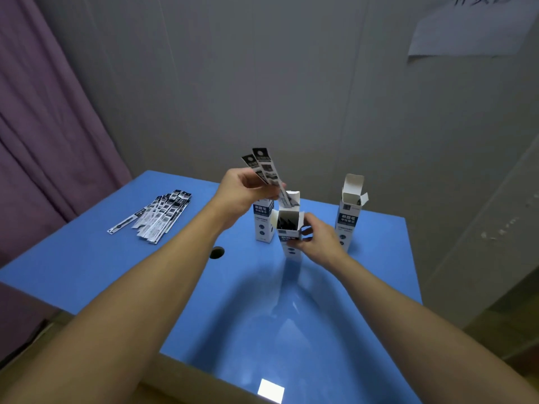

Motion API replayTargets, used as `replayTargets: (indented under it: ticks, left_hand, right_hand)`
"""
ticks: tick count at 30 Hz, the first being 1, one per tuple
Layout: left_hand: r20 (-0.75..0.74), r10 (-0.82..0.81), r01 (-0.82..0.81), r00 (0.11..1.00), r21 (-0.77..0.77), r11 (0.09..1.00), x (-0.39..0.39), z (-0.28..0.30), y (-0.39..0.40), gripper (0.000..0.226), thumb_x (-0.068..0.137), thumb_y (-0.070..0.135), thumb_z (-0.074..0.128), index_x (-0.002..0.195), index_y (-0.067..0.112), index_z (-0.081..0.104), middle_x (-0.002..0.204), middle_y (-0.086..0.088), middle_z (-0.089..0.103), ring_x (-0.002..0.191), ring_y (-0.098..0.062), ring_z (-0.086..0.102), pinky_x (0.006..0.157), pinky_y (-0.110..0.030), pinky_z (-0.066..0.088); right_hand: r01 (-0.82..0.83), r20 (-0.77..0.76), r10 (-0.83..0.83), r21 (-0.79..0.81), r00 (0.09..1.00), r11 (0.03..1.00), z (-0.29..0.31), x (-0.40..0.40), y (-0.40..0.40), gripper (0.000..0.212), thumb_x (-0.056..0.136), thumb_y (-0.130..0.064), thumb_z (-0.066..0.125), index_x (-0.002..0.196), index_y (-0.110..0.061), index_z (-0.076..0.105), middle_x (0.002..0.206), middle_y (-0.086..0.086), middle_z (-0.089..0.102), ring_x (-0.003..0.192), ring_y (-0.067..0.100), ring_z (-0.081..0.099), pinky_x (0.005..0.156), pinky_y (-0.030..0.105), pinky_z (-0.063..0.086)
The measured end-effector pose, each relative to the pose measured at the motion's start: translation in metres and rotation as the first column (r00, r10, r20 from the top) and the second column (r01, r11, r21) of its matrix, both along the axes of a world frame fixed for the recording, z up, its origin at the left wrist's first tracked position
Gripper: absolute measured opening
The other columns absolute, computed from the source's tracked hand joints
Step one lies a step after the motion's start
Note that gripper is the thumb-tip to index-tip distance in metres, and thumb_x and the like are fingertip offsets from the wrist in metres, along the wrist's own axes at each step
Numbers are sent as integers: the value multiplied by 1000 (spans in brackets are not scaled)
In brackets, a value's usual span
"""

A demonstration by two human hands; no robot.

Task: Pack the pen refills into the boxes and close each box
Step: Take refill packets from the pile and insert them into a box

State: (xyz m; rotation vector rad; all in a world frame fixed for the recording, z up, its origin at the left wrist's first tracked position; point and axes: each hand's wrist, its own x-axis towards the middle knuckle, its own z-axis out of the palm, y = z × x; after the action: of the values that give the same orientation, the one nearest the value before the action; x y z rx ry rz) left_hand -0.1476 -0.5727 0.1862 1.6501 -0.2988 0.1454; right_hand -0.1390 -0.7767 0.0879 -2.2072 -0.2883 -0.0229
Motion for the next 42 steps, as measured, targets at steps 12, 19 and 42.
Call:
replayTargets:
  ticks: [12, 19, 42]
  left_hand:
    - [-11, -24, 26, 1000, 204, 979, 4, -3, -11, 24, 85, -5, 72, 94, 18, 76, 95, -4, 77, 92, -20, 73, 91, -36, 57]
    - [48, -64, 50, 997, 248, 968, 8, -6, -27, 21, 86, -6, 69, 100, 9, 74, 98, -1, 77, 96, -14, 72, 84, -24, 54]
    - [5, 80, -67, 997, 603, 795, 21, -38, -24, 12, 87, 20, 74, 91, 31, 72, 106, 9, 52, 101, -19, 50, 93, -38, 50]
  right_hand:
    - [18, 2, -18, -13, 1000, 1000, -1, 7, -10, 48, 77, -22, 84, 119, -23, 60, 108, -7, 63, 100, 19, 62, 88, 39, 55]
    - [-1, 1, 1, -6, 1000, 1000, -6, 6, -8, 47, 78, -22, 84, 118, -21, 59, 107, -6, 63, 100, 19, 62, 87, 38, 56]
    - [-1, -1, 1, 28, 1000, 1000, -5, 8, -11, 48, 77, -22, 84, 119, -18, 60, 100, -10, 61, 95, 16, 63, 84, 33, 56]
